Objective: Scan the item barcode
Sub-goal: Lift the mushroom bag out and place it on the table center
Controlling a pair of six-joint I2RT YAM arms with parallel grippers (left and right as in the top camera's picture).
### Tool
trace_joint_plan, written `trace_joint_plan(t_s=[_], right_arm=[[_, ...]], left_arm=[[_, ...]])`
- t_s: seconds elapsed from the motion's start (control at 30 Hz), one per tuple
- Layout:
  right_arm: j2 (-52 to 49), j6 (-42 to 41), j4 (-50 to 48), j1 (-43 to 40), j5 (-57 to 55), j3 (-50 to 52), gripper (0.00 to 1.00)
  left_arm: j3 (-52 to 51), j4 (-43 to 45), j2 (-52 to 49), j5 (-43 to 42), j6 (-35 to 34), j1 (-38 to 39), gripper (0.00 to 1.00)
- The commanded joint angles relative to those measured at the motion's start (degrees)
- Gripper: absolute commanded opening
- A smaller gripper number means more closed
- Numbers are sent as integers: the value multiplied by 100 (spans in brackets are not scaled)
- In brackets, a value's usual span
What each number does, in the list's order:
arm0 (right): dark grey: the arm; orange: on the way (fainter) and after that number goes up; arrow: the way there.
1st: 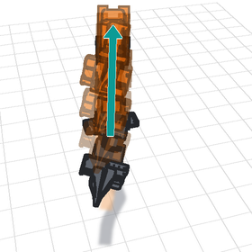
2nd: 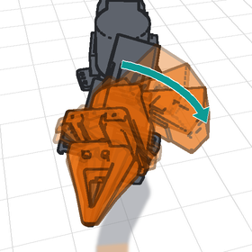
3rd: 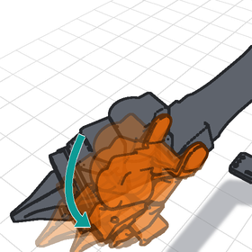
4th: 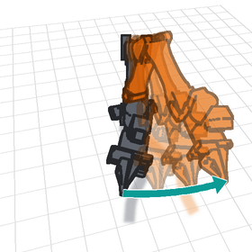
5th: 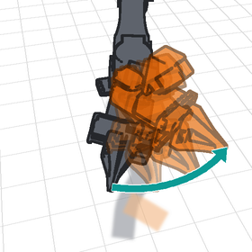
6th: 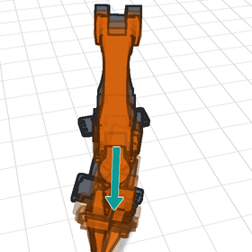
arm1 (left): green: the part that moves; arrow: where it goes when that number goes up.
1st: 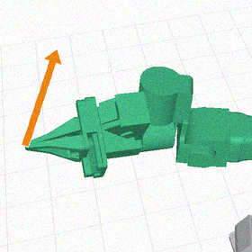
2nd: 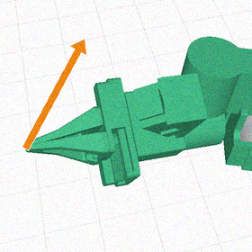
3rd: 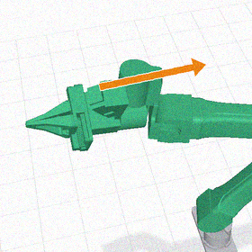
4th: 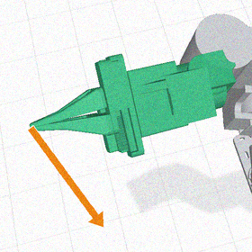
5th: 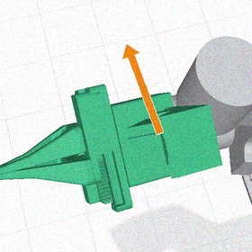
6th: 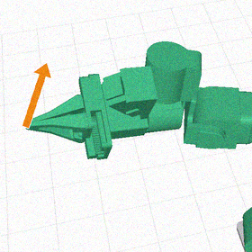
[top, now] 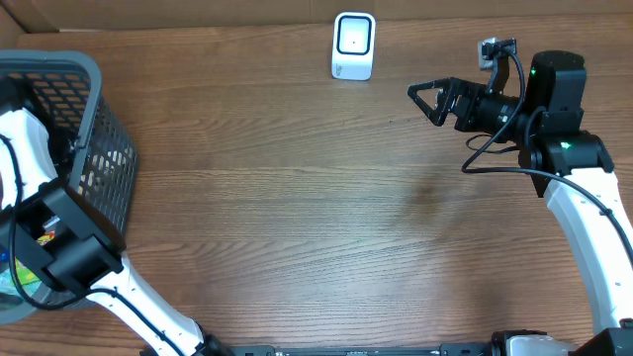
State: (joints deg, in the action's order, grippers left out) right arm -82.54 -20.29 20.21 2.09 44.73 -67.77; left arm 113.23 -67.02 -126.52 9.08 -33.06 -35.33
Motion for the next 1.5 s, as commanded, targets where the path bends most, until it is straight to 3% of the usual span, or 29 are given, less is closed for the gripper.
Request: trace_joint_plan(t_s=[0.0,0.33,0.43,0.57,0.7,0.9,1.0,1.1,1.2,1.27,1.33,1.47], right_arm=[[70,55,-13,11,33,-131,100],[70,52,-17,11,33,-131,100],[70,26,-17,11,35,-131,100],[70,-59,-17,11,35,-131,100],[70,-59,-11,11,37,-131,100],[72,-59,-9,11,37,-131,100],[70,-57,-9,11,37,-131,100],[70,-55,-4,11,33,-131,100],[70,-28,7,11,26,-131,100],[70,-31,7,11,-11,-131,100],[70,-31,7,11,-15,-131,100],[70,-31,4,11,-15,-131,100]], left_arm=[[730,-251,1176,57,11,-26,4],[1043,-476,3263,-295,247,369,4],[1043,-479,3515,-776,872,903,4],[992,-570,3477,-1727,2411,1991,4],[835,-1012,3117,-2081,3539,3025,4],[590,-1722,1941,-2055,4172,4111,4],[420,-1731,1178,-2004,4159,4454,4],[367,-1644,304,-1794,3469,4673,4],[365,-1722,-264,-1810,3272,4782,4],[365,-1823,-540,-1812,3222,4857,8],[365,-1906,-669,-1812,3215,4905,17],[640,-2402,-645,-1812,2898,4935,56]])
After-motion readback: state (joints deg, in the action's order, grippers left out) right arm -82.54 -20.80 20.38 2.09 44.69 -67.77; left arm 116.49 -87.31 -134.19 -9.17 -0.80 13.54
